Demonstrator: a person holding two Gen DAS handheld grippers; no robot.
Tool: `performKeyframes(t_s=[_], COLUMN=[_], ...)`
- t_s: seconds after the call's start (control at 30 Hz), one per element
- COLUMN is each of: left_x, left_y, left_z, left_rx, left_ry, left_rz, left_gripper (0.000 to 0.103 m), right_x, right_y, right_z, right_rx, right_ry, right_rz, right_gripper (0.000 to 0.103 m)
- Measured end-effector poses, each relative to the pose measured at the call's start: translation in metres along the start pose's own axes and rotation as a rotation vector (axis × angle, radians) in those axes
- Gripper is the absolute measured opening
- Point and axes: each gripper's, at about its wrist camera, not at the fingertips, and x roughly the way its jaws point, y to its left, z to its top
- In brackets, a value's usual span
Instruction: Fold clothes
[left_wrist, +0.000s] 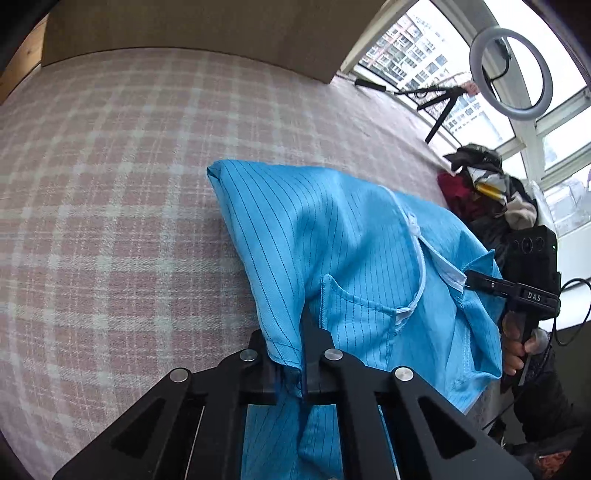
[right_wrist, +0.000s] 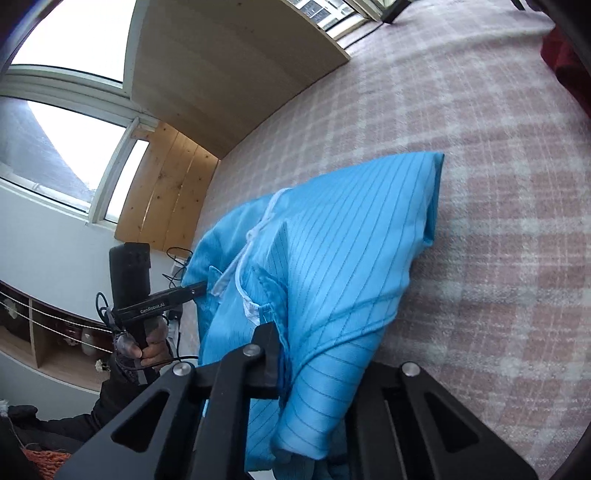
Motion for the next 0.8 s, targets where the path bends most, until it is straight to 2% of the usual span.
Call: performKeyframes(t_s=[0.13, 0.27, 0.4, 0.6, 0.8], left_x=[-0.021, -0.046, -0.067, -0.086, -0.113], left_y=[-0.001, 0.006, 0.028, 0.072, 0.13], left_z=[-0.003, -0.01, -0.022, -0.031, -0.029], left_rx=[-0.024, -0.046, -0.096, -0.137, -0.166], left_ry=[-0.059, -0.119, -0.171, -0.223, -0.284], left_rz=[0.017, 0.05, 0.068, 0.083, 0.104], left_gripper=[0.004, 0.004, 0.004, 0.004, 0.004], right_x=[-0.001, 0.014, 0.044, 0.117, 0.212], right_y=[0.03, 0.061, 0.09, 0.145, 0.213], right_z=[0.016, 0.042, 0.07, 0.119, 0.174], right_rx=[-0.098, -0.207, -0.28, -0.416, -0.575], right_ry=[-0.004, 0.039, 0.045, 0.099, 0.167], right_rz=[-0.012, -0.031, -0.115, -0.214, -0.278], right_gripper=[0.008, 0.008, 0.008, 0.008, 0.008])
